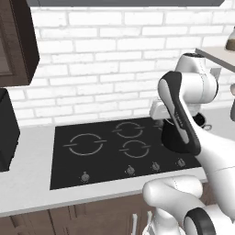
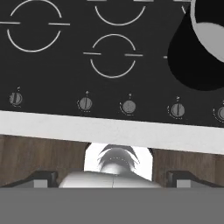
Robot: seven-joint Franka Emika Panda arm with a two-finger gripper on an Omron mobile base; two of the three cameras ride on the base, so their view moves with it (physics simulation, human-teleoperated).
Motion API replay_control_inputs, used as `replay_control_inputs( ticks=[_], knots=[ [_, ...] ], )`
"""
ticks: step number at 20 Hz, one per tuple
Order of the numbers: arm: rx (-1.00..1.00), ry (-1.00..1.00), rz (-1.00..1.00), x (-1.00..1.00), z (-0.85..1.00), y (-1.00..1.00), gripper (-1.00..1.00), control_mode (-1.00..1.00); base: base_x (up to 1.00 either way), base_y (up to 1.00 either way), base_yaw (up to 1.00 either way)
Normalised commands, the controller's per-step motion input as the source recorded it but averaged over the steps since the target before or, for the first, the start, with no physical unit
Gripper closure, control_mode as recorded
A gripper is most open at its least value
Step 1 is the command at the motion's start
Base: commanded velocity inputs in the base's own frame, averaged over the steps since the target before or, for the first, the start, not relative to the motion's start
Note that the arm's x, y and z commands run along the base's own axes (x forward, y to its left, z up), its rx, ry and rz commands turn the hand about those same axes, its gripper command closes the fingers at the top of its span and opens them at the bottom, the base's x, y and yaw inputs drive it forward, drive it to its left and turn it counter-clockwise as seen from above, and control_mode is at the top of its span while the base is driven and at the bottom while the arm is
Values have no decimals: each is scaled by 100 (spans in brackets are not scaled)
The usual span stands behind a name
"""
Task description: Pick the kettle from the counter and place it on a stove burner. Then turn the burner on.
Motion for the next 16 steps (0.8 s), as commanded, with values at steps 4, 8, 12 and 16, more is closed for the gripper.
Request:
replay_control_inputs(
  ticks=[4,8,12,16],
  knots=[
    [0,1,0,-31,-3,-19,-100,-100,0,0,0],
    [4,0,-4,-25,0,-35,-100,-100,0,0,0],
    [2,4,-20,-12,0,-54,-100,-100,0,0,0],
    [5,15,-18,0,0,-79,-100,-100,0,0,0]
  ],
)
